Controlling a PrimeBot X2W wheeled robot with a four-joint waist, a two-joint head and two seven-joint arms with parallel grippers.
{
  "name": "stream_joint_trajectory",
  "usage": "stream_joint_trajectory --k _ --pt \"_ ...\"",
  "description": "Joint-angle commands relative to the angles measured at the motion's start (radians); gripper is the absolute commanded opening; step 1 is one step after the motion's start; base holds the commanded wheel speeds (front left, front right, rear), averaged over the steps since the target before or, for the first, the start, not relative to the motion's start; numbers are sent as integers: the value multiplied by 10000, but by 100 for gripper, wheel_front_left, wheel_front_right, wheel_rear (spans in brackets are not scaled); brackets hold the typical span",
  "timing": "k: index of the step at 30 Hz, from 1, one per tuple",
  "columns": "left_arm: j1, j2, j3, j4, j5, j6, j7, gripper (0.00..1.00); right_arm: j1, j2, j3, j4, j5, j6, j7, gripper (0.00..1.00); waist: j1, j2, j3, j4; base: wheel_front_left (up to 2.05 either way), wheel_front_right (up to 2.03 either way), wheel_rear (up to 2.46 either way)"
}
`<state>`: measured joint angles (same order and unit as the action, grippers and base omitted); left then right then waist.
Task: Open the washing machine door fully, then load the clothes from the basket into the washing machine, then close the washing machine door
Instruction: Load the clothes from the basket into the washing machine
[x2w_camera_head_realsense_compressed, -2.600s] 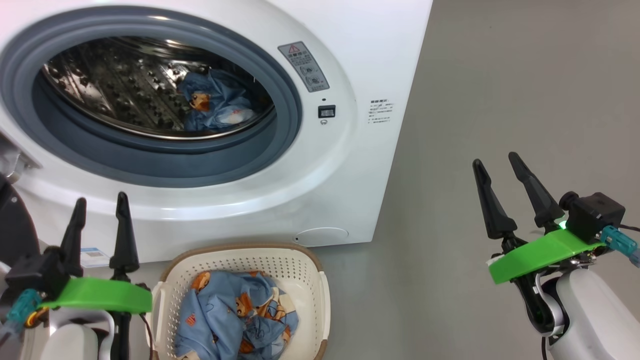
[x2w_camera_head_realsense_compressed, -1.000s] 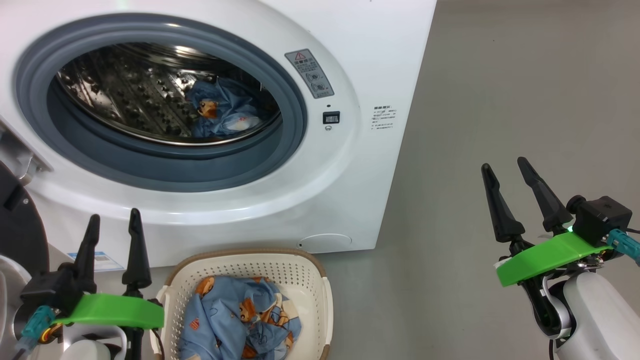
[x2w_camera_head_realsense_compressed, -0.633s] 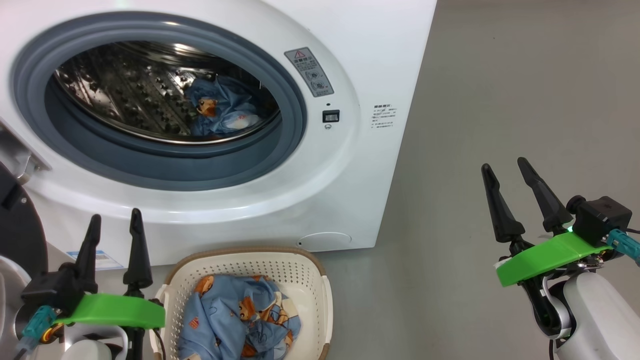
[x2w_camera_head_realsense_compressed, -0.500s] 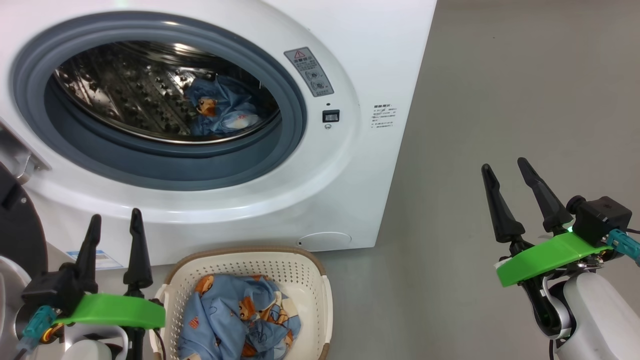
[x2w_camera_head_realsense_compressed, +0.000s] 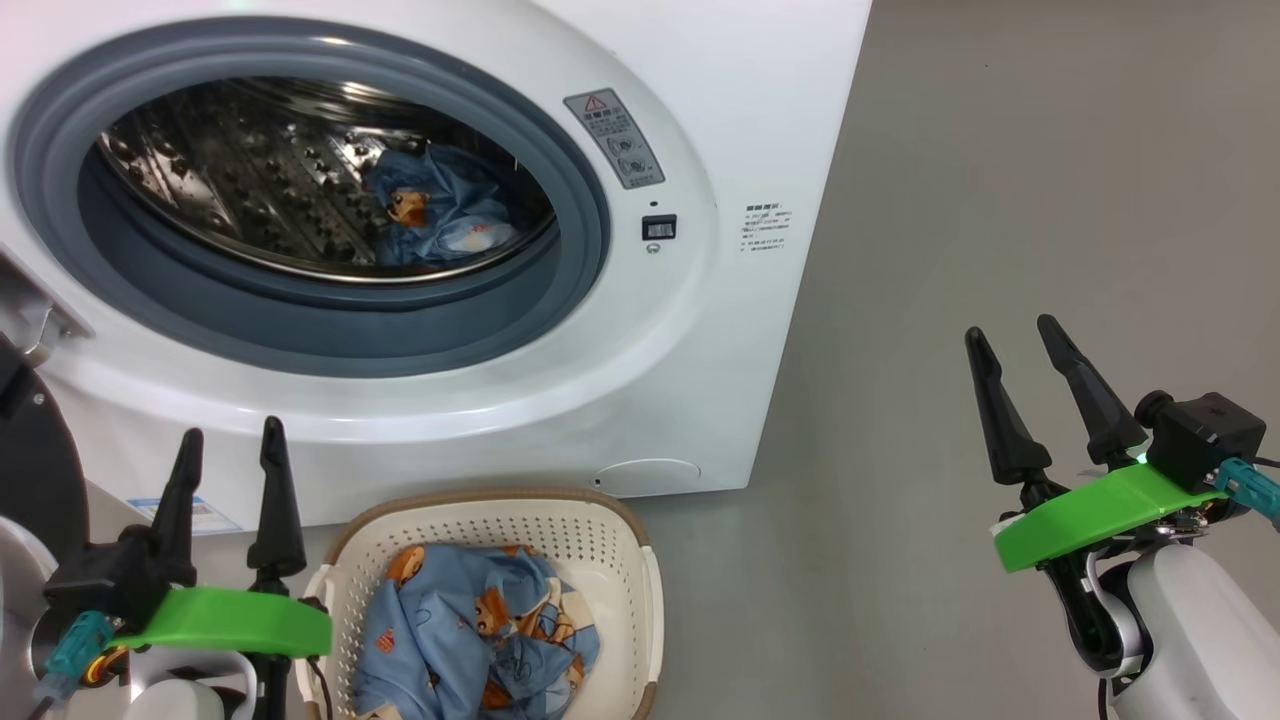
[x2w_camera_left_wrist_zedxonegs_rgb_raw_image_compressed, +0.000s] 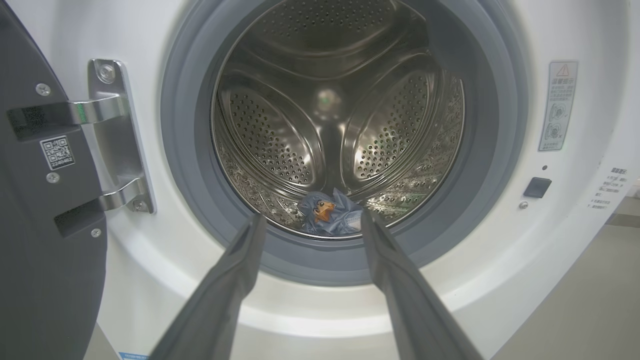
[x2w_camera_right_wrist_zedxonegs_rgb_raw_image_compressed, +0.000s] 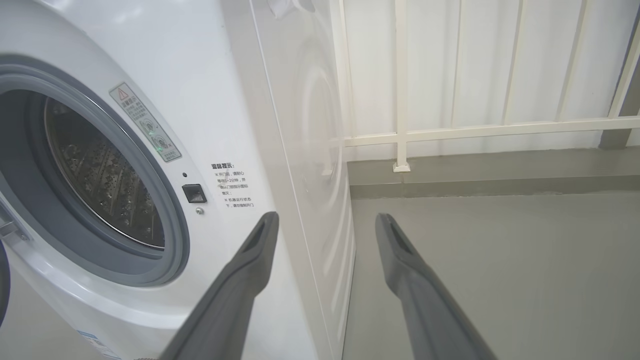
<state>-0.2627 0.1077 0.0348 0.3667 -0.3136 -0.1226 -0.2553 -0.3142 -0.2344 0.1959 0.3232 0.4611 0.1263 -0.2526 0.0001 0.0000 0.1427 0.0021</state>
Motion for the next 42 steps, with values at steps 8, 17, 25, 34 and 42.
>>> stream_joint_trajectory --k 8,17,25,34,42 --pt "-252 229 309 -267 112 -3 -65 100 -26 7 91 -220 -115 44 -92 100 -1 0 138 -5 0 0 0" --pt "-367 289 150 -22 36 -17 -65 100 -99 86 57 -207 -67 44 -92 100 -1 0 378 -44 0 0 0" --pt "-543 404 49 103 -21 -24 -64 100 -166 190 3 -256 -86 44 -92 100 -1 0 735 -150 0 0 0" --pt "-748 480 -92 364 -118 -33 -58 100 -305 308 -7 -203 -57 44 -92 100 -1 0 1157 -238 0 0 0" --pt "-952 507 -296 785 -232 -45 -55 100 -482 330 -20 -147 -32 44 -92 100 -1 0 1535 -243 0 0 0"
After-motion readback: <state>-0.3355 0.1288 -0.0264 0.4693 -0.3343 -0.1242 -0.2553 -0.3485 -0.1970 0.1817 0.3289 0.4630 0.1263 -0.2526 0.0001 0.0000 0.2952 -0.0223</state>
